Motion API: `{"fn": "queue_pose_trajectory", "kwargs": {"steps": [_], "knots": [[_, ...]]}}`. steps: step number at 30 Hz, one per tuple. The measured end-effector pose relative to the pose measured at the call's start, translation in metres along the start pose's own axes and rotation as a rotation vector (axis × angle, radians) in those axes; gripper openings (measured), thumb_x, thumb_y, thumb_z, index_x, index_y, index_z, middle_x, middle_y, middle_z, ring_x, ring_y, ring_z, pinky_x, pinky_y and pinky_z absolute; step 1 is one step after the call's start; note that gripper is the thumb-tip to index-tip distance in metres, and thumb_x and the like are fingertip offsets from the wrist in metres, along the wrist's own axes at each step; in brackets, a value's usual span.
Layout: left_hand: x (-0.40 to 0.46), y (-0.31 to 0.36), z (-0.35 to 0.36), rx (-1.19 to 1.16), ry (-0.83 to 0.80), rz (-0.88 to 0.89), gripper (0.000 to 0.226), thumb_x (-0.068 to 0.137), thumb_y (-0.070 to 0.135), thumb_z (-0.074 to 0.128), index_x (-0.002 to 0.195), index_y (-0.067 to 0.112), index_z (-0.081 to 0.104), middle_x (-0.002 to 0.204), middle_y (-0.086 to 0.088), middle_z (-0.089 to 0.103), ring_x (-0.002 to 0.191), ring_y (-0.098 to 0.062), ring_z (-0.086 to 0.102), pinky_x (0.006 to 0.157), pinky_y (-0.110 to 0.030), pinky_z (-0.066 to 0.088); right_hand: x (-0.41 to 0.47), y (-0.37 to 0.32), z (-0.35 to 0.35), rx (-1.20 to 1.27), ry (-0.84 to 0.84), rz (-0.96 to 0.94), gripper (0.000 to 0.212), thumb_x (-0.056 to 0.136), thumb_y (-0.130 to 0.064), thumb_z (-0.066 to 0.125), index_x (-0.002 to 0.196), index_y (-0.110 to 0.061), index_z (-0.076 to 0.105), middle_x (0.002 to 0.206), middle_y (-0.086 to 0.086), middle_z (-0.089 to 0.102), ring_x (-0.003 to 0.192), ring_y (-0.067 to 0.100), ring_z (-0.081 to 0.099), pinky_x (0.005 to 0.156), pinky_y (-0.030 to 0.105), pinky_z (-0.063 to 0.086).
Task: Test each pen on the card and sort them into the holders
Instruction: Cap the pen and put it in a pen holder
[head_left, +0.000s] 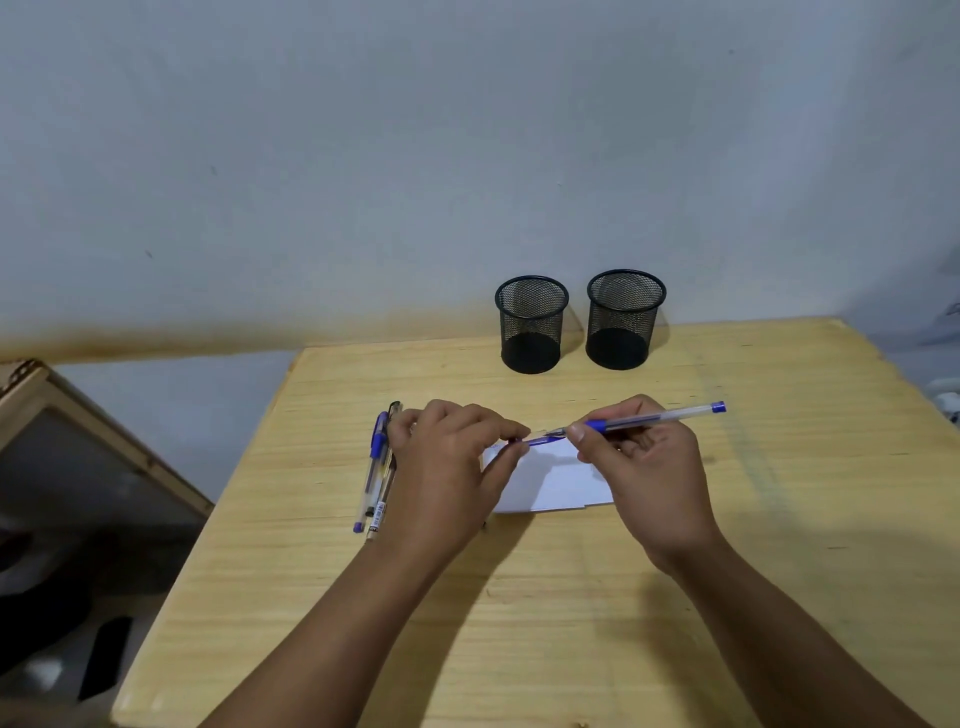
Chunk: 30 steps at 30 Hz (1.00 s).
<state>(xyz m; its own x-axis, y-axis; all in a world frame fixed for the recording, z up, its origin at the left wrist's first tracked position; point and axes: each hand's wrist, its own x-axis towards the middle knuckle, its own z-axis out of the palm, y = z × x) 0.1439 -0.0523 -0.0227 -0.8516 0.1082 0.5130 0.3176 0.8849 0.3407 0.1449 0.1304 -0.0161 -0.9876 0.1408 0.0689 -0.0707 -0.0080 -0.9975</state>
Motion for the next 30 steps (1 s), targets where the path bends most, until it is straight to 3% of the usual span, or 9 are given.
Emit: {"fn": "queue_pose_trajectory", "kwargs": {"steps": [3,7,15,22,27,30], "knots": [[-0.002,0.000,0.000,-0.038,0.027,0.039,0.018,0.090,0.041,0.057,0.094,0.034,0.073,0.091,0.017,0.069,0.091,-0.011,0.059,0.090,-0.039,0.035,-0.002,0.001,-0.002,0.017,-0.031,0.014,0.011,0.081,-0.007,0.077,0.086,-0.012,0.069,0.081,0.003,0.076,0.077,0.010,0.071,0.068,0.019,0.053],[-0.005,0.002,0.000,-0.209,0.035,0.102,0.017,0.090,0.024,0.062,0.099,0.018,0.075,0.091,0.005,0.068,0.084,-0.009,0.062,0.075,-0.026,0.050,-0.006,0.002,-0.001,0.040,-0.085,0.028,0.014,0.079,-0.003,0.078,0.087,-0.012,0.072,0.086,0.003,0.077,0.086,0.020,0.073,0.076,0.029,0.056],[-0.009,0.009,-0.006,-0.306,0.072,0.057,0.013,0.086,0.013,0.068,0.095,0.013,0.078,0.087,0.002,0.069,0.080,-0.002,0.058,0.076,-0.004,0.041,-0.013,0.002,-0.001,0.101,-0.079,0.018,0.015,0.075,-0.001,0.080,0.082,-0.013,0.073,0.083,0.003,0.078,0.079,0.016,0.073,0.070,0.021,0.056],[-0.015,0.022,-0.005,-0.346,0.107,0.039,0.012,0.082,0.008,0.074,0.092,0.013,0.078,0.087,0.004,0.070,0.079,-0.004,0.061,0.076,-0.007,0.044,-0.016,0.005,-0.006,0.221,-0.096,0.027,0.017,0.075,0.003,0.077,0.080,-0.012,0.070,0.077,0.001,0.077,0.075,0.013,0.071,0.069,0.018,0.055],[-0.019,0.024,-0.002,-0.367,0.095,0.016,0.009,0.083,0.013,0.072,0.089,0.014,0.078,0.086,0.005,0.070,0.079,-0.004,0.063,0.073,-0.014,0.047,-0.020,0.009,-0.005,0.283,-0.102,0.056,0.015,0.067,-0.011,0.078,0.079,-0.014,0.069,0.077,0.004,0.076,0.072,0.017,0.071,0.070,0.022,0.057],[-0.023,0.024,0.000,-0.374,0.096,0.003,0.008,0.082,0.013,0.072,0.087,0.014,0.078,0.085,0.005,0.071,0.079,-0.004,0.063,0.073,-0.013,0.048,-0.019,0.013,-0.003,0.299,-0.126,0.066,0.014,0.076,0.002,0.075,0.082,-0.009,0.067,0.076,0.006,0.075,0.069,0.017,0.069,0.068,0.022,0.056]]}}
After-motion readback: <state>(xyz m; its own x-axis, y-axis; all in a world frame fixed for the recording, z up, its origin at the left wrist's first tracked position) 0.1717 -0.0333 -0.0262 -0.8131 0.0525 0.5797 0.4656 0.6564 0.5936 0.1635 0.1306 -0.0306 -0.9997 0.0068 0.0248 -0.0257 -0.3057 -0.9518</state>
